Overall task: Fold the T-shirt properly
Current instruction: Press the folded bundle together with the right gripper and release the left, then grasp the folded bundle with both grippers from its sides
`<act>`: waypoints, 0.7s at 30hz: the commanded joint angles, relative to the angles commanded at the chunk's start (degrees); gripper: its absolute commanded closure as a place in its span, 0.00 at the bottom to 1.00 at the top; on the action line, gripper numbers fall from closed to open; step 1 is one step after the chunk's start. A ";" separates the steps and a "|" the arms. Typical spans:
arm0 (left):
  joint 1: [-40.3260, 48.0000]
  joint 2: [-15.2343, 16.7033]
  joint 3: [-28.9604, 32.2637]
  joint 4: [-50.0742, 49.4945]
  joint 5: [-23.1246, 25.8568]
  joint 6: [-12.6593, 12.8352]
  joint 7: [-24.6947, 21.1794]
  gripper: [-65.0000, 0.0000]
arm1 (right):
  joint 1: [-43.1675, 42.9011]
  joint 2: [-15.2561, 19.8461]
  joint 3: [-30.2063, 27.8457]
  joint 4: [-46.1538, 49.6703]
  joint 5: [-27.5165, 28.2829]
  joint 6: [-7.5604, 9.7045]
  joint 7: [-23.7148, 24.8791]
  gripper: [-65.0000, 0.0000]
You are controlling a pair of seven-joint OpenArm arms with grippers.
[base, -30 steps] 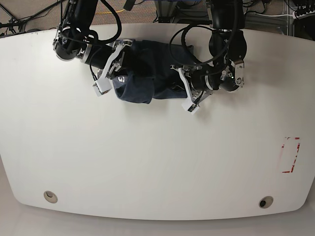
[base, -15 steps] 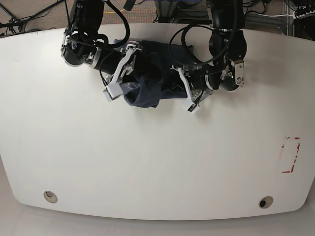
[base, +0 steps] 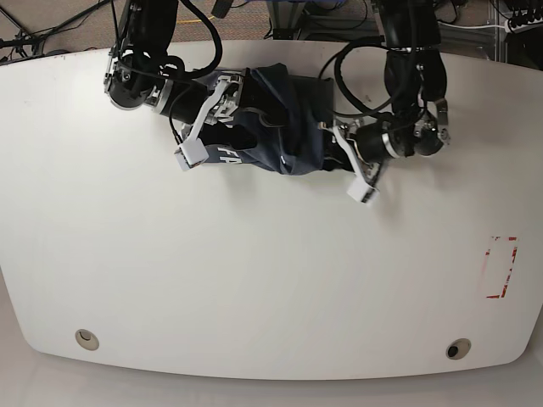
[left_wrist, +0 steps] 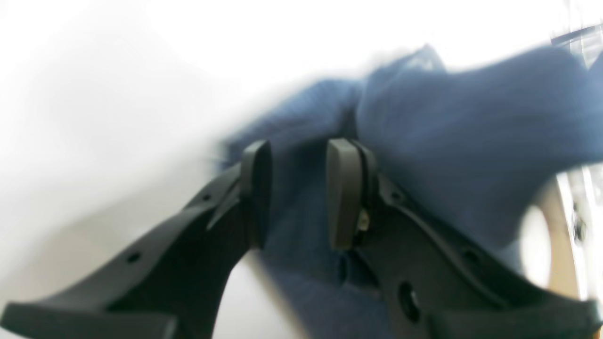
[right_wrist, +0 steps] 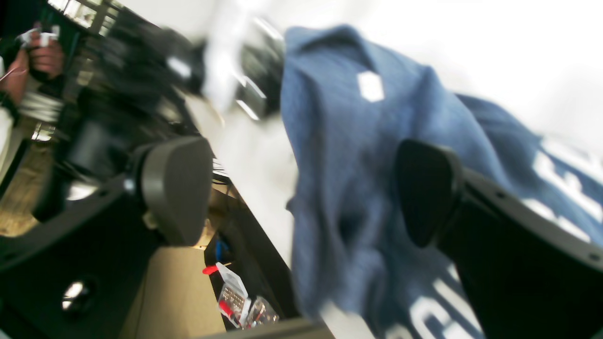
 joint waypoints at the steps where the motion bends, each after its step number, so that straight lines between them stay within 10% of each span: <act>1: 1.05 -1.76 -1.14 1.93 -2.11 0.00 0.00 0.71 | -0.09 0.62 -0.26 0.00 0.00 0.00 0.00 0.10; 10: 5.54 -16.26 -11.52 7.21 -9.67 0.00 -0.09 0.71 | -1.23 1.49 -0.62 -0.26 -3.34 0.00 0.00 0.10; 21: 9.14 -21.19 -16.62 8.70 -9.32 0.00 0.00 0.71 | 1.05 1.58 -9.76 -1.05 -11.34 -0.09 -0.35 0.10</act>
